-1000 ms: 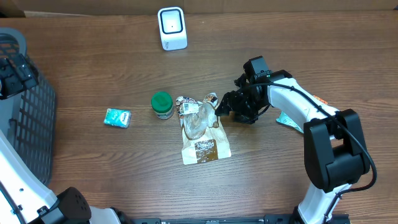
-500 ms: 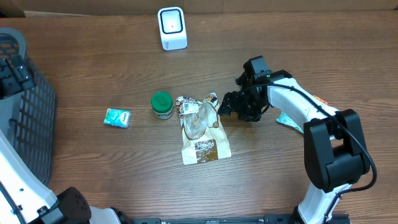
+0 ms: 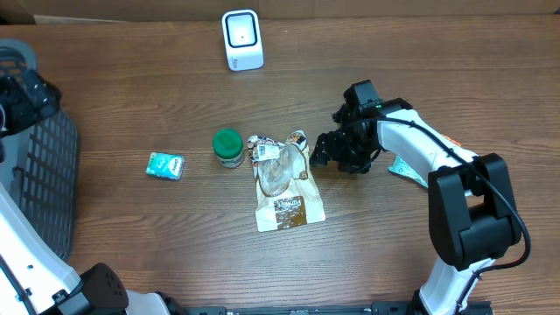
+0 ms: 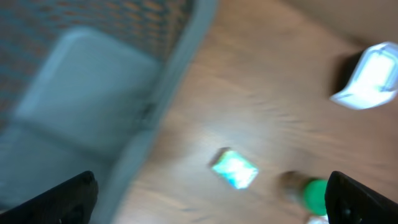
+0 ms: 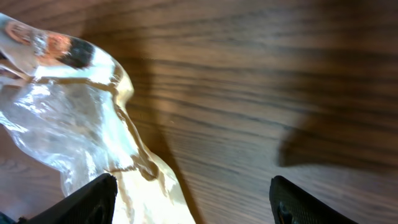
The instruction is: Scan the item barcode
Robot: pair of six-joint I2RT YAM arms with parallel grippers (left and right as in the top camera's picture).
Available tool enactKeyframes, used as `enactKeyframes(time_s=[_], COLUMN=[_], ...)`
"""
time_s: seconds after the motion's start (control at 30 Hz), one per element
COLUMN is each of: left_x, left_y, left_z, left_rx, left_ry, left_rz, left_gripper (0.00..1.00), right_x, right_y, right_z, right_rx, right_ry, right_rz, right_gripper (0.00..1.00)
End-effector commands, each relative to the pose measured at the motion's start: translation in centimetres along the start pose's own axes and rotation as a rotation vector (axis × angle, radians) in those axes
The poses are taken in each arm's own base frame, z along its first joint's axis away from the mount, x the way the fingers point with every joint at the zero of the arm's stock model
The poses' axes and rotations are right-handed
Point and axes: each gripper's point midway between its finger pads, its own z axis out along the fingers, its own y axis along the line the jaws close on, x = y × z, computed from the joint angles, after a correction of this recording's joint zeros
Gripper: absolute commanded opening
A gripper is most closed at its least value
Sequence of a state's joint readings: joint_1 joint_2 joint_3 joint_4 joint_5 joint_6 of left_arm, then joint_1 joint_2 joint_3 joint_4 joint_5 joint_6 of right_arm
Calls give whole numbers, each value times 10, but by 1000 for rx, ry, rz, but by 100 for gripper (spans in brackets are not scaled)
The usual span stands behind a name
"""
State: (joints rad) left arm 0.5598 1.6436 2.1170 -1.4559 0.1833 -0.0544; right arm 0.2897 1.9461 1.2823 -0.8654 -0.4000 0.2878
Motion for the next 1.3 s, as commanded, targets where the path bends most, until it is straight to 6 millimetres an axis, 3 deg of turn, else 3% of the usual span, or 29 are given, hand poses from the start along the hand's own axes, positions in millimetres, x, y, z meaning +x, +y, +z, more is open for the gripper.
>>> enactKeyframes(time_s=[0.0, 0.23, 0.3, 0.37, 0.47, 0.63, 0.67, 0.7, 0.73, 1.07, 1.27], left_x=[-4, -2, 3, 8, 22, 63, 76, 85, 92, 202, 266], left_y=[-35, -40, -59, -78, -101, -142, -155, -164, -170, -233, -255], left_z=[-5, -6, -10, -15, -18, -13, -11, -8, -6, 47, 89], left_rx=[203, 236, 333, 411, 434, 399, 383, 374, 367, 351, 347], left_ry=[-1, 11, 35, 45, 79, 209, 243, 267, 284, 518, 584], left_rz=[-105, -106, -82, -23, 55, 145, 174, 191, 201, 332, 323], left_gripper=[100, 100, 86, 64, 64, 53, 42, 14, 4, 4, 4], right_x=[-8, -4, -4, -4, -3, -3, -4, -4, -4, -3, -3], right_y=[-9, -15, -15, -15, -13, -7, -6, -6, -6, -4, -2], right_z=[-7, -9, -9, -9, -9, -9, -9, -9, -9, -9, -9], right_rx=[3, 1, 1, 2, -12, -44, -45, -45, -46, -61, -70], right_ry=[-16, 5, 5, 6, 11, 14, 12, 11, 10, 16, 18], right_rz=[21, 49, 49, 49, 49, 46, 44, 44, 44, 44, 43], right_gripper=[77, 77, 77, 77, 77, 78, 78, 78, 78, 79, 78])
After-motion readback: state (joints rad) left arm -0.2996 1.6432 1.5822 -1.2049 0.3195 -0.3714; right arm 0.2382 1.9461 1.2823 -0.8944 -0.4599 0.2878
